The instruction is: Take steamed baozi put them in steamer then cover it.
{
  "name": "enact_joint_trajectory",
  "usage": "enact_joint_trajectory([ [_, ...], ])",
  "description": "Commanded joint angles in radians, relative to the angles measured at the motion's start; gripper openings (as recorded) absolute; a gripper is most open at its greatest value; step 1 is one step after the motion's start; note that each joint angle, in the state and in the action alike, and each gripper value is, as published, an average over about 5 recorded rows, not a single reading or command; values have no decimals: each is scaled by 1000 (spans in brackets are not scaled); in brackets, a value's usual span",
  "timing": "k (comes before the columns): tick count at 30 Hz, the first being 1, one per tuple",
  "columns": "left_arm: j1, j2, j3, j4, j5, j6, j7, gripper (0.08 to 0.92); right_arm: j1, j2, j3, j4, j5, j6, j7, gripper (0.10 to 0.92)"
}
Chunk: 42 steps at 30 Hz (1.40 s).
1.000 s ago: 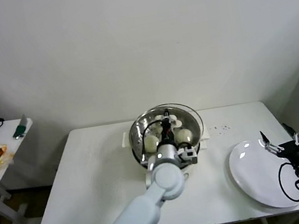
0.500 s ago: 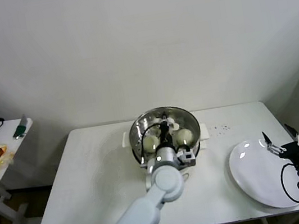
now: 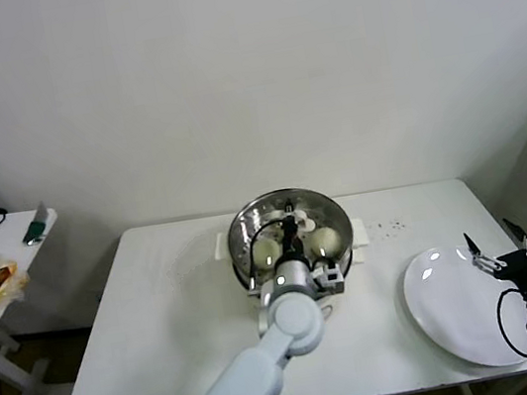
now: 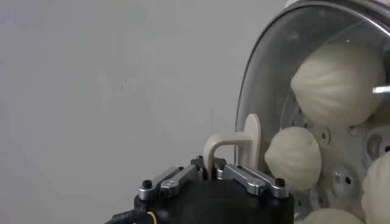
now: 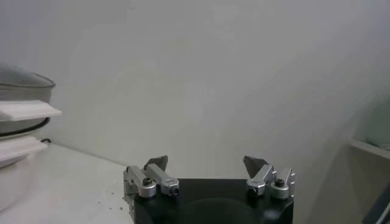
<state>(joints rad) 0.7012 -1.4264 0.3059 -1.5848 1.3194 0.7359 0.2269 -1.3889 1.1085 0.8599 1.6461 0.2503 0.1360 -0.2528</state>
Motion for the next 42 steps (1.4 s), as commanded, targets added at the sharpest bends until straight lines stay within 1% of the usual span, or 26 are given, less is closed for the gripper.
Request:
enact_joint_trajectory([
  [1, -3, -3, 4, 13, 4, 49, -11, 157, -2, 2, 5, 0, -1, 2, -2, 823],
  [4, 0, -1, 5, 13, 6, 49, -6, 157, -3, 4, 7, 0, 0, 2, -3, 823],
  [9, 6, -1, 2, 9, 19, 49, 37, 157, -3, 6, 7, 0, 0, 1, -5, 823],
  [13, 3, 2, 1, -9, 11, 49, 37, 171, -3, 6, 6, 0, -1, 1, -8, 823],
  [16, 1, 10, 3, -40, 6, 49, 43, 231, -2, 6, 8, -2, 0, -2, -8, 823],
  [19, 6, 28, 5, -84, -3, 49, 51, 316, -3, 5, 10, 1, -1, -14, -6, 823],
  [23, 26, 68, 4, -163, -23, 49, 64, 437, -5, 0, 14, 15, 8, -67, 4, 823],
  [29, 105, 120, -21, -311, -51, 49, 66, 610, 1, -6, 13, 31, 13, -159, 16, 823],
  [32, 156, 168, -40, -389, -74, 49, 59, 697, 6, -5, 11, 35, 4, -180, 17, 823],
  [36, 236, 232, -80, -490, -140, 49, 14, 793, 5, -1, 7, 41, 12, -191, 17, 823],
  [40, 304, 279, -152, -583, -233, 45, -73, 820, 5, 2, -1, 49, 24, -193, 18, 823],
  [42, 354, 295, -219, -614, -308, 12, -123, 822, 5, 4, -6, 52, 22, -190, 18, 823],
])
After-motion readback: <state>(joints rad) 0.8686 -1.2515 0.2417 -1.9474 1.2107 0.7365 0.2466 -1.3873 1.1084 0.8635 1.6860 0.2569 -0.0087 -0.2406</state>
